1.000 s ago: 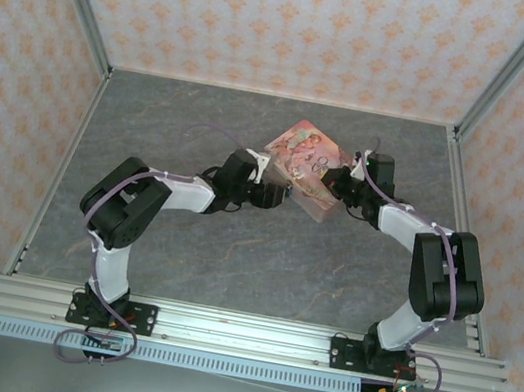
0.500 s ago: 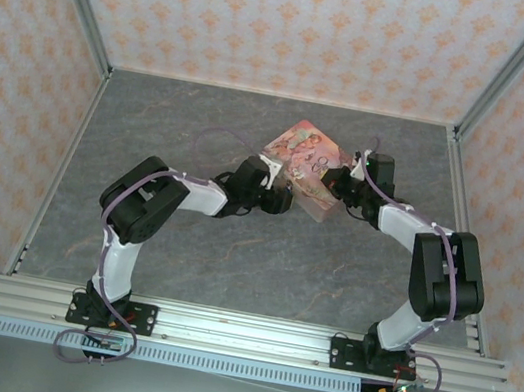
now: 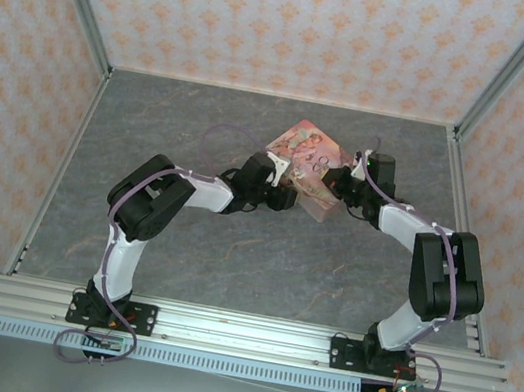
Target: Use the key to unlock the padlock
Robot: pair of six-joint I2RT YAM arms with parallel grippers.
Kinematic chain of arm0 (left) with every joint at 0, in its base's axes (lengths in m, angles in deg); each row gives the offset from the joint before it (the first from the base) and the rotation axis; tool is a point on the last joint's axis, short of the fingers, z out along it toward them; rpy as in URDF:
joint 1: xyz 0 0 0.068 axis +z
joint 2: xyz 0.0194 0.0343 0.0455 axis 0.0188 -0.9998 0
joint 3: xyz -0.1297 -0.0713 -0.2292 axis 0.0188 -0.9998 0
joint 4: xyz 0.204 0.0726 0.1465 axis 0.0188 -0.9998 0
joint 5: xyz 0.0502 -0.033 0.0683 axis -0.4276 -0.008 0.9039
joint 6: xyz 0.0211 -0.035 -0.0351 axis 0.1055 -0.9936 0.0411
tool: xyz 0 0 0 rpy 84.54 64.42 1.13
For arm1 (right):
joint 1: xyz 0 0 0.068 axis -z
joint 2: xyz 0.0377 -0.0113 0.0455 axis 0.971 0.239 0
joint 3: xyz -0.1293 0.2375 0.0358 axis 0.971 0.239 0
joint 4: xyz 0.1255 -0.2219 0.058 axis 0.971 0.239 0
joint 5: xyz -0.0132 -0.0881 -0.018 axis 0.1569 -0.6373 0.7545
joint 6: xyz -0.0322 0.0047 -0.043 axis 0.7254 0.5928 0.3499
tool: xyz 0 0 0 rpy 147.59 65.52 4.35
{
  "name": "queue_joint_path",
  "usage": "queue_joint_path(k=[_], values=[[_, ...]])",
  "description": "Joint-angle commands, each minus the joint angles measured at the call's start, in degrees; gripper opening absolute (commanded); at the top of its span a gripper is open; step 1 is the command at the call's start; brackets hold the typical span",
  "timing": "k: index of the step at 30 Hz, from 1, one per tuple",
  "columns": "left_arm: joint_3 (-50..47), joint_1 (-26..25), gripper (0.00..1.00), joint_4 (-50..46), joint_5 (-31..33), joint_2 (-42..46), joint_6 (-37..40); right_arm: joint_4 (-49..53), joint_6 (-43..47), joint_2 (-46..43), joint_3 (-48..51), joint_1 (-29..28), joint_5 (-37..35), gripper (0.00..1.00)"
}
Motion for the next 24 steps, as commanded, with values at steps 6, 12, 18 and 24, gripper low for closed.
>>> queue_joint_path(k=[6,12,18,24], values=[[1.58,-0.50,0.35,0.59,-1.15,-0.57,-0.16,1.43,0.77,1.26,0.20,0.02,0.20,0.00],[1.43,-0.52,0.30,0.62,-0.80,-0.42,-0.60,1.31,0.70,0.83,0.29,0.02,0.25,0.00],[0.17,-0.55,0.25,1.20,-0.05,1.16,-3.90,-0.06,1.05,-0.93,0.78,0.02,0.25,0.00],[-0.85,-0.95,0.24,0.69,-0.39,3.49,-10.32,-4.57,1.33,-3.92,1.37,0.04,1.18,0.00]])
